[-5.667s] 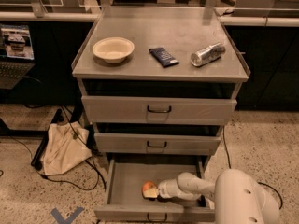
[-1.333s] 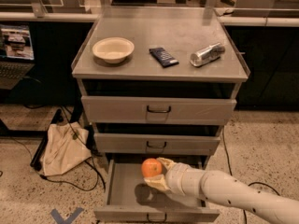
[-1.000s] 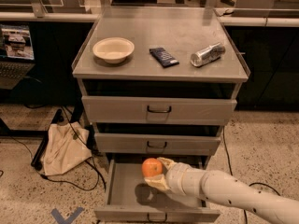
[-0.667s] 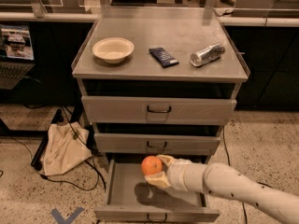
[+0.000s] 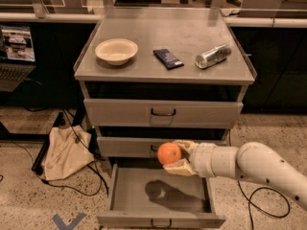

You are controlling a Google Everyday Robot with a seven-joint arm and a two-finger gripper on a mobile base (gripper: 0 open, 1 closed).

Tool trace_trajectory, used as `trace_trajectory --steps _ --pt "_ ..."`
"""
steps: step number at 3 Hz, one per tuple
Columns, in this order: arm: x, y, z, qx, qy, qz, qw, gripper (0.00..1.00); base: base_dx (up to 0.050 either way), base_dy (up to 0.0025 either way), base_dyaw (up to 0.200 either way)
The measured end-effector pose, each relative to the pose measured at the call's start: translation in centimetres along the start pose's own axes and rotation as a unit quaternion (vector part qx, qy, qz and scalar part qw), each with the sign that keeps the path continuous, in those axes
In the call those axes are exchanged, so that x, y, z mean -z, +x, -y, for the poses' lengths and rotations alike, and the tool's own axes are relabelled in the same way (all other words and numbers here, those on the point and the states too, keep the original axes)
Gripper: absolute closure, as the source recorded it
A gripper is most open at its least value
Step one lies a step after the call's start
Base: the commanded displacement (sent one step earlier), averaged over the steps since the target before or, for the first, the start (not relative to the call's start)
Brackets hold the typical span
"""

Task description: Pick orange from bottom drawer and place on counter

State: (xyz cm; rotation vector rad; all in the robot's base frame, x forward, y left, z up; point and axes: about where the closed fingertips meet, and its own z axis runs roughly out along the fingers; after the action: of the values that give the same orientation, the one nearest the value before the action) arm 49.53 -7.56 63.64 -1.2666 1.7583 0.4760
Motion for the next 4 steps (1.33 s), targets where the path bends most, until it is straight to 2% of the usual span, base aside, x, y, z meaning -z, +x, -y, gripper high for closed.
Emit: trace_trajectory --steps 1,2,3,4 --pt "3.0 -2.2 1.0 0.023 0.002 0.012 0.9997 1.0 0.0 0.0 0.0" --pt "6.1 -5.1 1.7 0.051 0.026 0.025 0.998 1.0 0.0 0.0 0.0" --pt "5.9 -6.2 1.6 0.062 0.021 0.031 0.9973 1.0 0.0 0.0 0.0" --pt "6.2 -10.0 2.1 0.101 0.025 0.04 0.9937 1.0 0.0 0.0 0.0"
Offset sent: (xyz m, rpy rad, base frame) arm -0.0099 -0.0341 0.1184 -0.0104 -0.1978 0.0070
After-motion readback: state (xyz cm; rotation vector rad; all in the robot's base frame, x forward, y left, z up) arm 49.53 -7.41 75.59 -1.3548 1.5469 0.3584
